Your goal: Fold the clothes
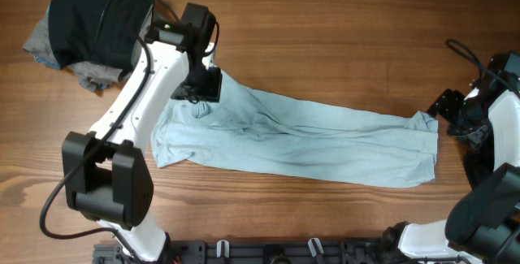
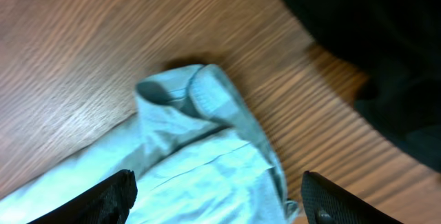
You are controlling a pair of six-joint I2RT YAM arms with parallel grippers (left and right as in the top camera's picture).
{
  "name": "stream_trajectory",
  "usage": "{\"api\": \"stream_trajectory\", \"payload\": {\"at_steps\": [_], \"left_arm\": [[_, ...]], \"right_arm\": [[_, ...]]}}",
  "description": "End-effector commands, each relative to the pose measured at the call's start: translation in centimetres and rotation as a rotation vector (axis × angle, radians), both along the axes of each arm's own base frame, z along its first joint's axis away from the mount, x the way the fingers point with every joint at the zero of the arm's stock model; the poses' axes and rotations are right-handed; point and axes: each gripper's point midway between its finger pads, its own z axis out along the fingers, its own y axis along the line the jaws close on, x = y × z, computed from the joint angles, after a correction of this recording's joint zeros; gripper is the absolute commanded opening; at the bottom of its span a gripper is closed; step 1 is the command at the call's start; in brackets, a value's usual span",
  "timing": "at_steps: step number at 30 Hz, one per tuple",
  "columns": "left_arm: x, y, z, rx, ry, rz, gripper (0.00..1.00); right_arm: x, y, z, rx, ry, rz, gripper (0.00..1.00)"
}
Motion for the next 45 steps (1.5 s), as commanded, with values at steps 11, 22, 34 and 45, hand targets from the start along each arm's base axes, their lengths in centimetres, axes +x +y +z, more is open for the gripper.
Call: {"api": "stream_trajectory", "payload": {"at_steps": [11,22,34,45], "left_arm": [[-0.5,1.7,-8.5,-0.025,-0.046,0.052,0.04],[-3.3,2.0,1.3,-0.060,-0.062,0.125,0.04],[-6.9,1.0,1.8,-0.099,0.064,0.149,0.58],[5.3,1.5,0.4,-0.037,-0.346,0.050,0.39]], "right_arm": [[0.6,1.8,-0.7,0.103,-0.046,0.007,0.81],[0.9,1.6,-0.7,0.097,-0.058,0.008,0.81],[0.9,1.6,-0.7,0.097,-0.058,0.008,0.81],[1.0,1.6,-0.7,0.096,-0.061,0.008,0.81]]}}
